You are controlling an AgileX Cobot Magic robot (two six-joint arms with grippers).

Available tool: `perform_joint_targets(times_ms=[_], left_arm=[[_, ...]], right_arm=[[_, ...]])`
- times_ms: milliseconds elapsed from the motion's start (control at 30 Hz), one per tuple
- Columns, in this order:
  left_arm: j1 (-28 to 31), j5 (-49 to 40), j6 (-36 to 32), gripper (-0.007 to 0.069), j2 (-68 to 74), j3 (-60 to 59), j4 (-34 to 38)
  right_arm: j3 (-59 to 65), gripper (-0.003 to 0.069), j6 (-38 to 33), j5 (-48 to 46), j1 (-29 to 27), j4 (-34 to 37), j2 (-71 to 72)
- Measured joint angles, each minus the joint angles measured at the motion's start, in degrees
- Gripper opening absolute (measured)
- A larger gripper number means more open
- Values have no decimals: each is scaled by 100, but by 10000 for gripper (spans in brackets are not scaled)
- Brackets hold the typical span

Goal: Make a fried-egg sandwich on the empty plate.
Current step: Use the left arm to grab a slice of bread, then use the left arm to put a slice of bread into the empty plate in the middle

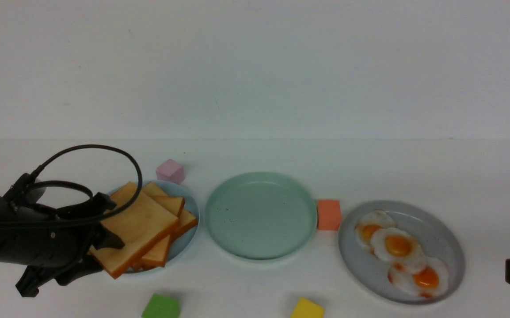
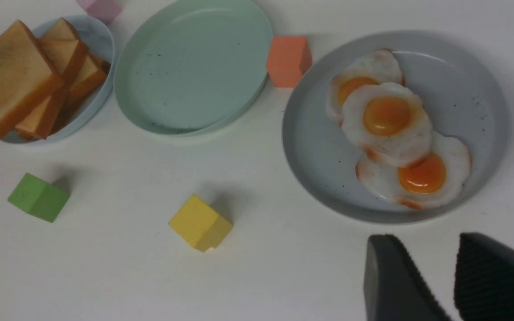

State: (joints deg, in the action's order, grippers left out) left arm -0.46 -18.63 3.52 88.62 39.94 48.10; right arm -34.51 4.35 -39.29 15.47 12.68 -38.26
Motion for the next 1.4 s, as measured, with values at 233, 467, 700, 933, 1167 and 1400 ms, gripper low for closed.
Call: perform_joint_targets(times_ms=[233, 467, 700, 933, 1167, 1400], left_arm=[[0, -17, 0, 221, 0, 10, -52], [0, -61, 0, 216, -74, 21, -270], [0, -126, 0, 153, -292, 21, -418], [0, -304, -10, 122, -350, 21, -428], [0, -482, -104, 120, -928, 64, -628], [0, -1147, -426, 108, -1703, 832, -1021]], right_arm=[[0, 242, 0, 0, 0, 4, 0], [0, 242, 0, 0, 0, 27, 0], [0, 242, 0, 0, 0, 27, 0], [0, 242, 0, 0, 0, 27, 0], [0, 242, 0, 0, 0, 27, 0], [0, 242, 0, 0, 0, 27, 0]])
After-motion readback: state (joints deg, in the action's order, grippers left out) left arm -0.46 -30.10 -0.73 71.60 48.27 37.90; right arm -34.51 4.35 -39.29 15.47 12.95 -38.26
